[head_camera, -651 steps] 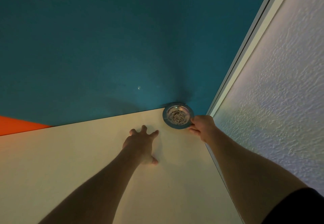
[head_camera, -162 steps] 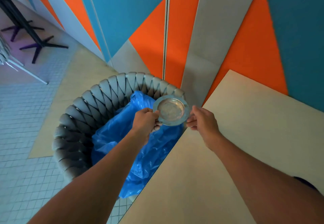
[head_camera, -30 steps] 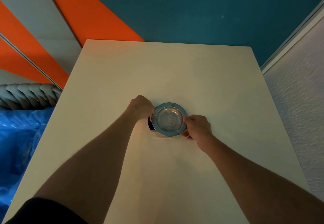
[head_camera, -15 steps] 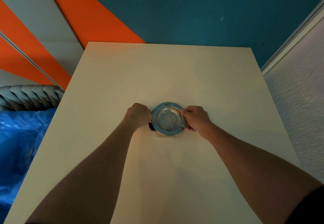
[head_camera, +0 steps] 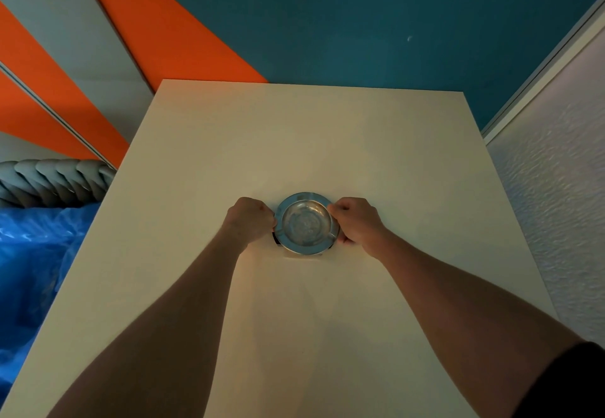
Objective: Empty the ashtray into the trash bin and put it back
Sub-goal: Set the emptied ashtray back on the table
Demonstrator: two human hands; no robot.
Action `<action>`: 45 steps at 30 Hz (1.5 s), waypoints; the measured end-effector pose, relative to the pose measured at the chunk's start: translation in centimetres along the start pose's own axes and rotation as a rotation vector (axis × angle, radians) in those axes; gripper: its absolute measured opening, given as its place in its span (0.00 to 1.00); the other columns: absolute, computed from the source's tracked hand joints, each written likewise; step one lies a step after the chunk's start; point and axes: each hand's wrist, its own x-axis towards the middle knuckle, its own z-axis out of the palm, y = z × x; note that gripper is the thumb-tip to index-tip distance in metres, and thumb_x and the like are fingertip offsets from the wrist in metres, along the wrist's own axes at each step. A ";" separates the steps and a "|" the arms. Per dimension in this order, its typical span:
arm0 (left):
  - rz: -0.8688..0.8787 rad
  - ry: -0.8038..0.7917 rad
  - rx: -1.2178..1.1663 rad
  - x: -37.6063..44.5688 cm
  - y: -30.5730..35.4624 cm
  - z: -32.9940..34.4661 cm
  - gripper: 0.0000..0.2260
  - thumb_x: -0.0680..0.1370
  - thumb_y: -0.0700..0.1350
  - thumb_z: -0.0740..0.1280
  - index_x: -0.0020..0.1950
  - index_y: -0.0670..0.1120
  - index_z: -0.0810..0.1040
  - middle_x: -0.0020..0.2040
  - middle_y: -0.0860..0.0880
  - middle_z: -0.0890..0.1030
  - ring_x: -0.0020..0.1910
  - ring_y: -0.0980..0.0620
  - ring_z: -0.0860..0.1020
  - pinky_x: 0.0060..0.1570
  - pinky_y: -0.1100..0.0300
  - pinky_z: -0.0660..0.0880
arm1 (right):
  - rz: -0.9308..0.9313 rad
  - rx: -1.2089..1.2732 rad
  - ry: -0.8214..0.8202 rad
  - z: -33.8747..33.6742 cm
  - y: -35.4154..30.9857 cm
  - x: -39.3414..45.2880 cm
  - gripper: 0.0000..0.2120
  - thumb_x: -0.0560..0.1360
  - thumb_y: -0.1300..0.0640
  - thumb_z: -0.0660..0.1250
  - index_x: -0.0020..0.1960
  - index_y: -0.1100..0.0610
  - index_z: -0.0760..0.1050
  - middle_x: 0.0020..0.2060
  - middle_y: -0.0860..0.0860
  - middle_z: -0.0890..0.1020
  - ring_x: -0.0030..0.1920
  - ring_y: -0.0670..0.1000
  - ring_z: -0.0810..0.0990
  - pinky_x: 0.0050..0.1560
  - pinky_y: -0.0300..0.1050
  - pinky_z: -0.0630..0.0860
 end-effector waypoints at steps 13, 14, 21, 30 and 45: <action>-0.003 -0.003 -0.032 0.4 -0.2 0.2 0.07 0.71 0.38 0.67 0.46 0.39 0.83 0.49 0.42 0.83 0.42 0.47 0.76 0.40 0.58 0.73 | -0.017 0.010 -0.004 0.1 0.0 -0.1 0.10 0.79 0.52 0.65 0.41 0.55 0.79 0.32 0.55 0.81 0.19 0.44 0.77 0.21 0.37 0.74; -0.003 -0.004 -0.028 0.3 -0.2 0.2 0.07 0.71 0.37 0.67 0.46 0.38 0.83 0.48 0.42 0.83 0.42 0.47 0.76 0.40 0.58 0.72 | -0.016 0.011 -0.004 0.1 0.0 -0.1 0.10 0.79 0.52 0.65 0.41 0.55 0.79 0.32 0.55 0.81 0.19 0.44 0.77 0.21 0.37 0.74; 0.004 0.000 -0.001 0.0 0.0 0.2 0.09 0.70 0.36 0.66 0.48 0.35 0.82 0.41 0.45 0.79 0.39 0.48 0.73 0.37 0.59 0.70 | -0.008 0.023 0.006 0.2 0.1 -0.2 0.12 0.79 0.53 0.65 0.45 0.61 0.79 0.31 0.55 0.79 0.18 0.43 0.75 0.20 0.36 0.74; 0.003 -0.010 -0.008 0.0 -0.1 0.2 0.10 0.71 0.37 0.66 0.48 0.35 0.82 0.44 0.43 0.81 0.39 0.48 0.73 0.37 0.59 0.70 | -0.015 -0.006 0.016 0.2 0.2 -0.2 0.10 0.78 0.52 0.65 0.41 0.56 0.78 0.29 0.55 0.80 0.18 0.46 0.77 0.20 0.37 0.74; 0.019 -0.089 -0.085 -0.7 0.5 -0.5 0.08 0.63 0.47 0.68 0.34 0.43 0.78 0.43 0.42 0.83 0.50 0.40 0.81 0.49 0.51 0.79 | -0.022 -0.124 0.137 0.1 0.3 -0.9 0.19 0.73 0.37 0.64 0.39 0.53 0.74 0.35 0.53 0.82 0.24 0.52 0.82 0.27 0.51 0.82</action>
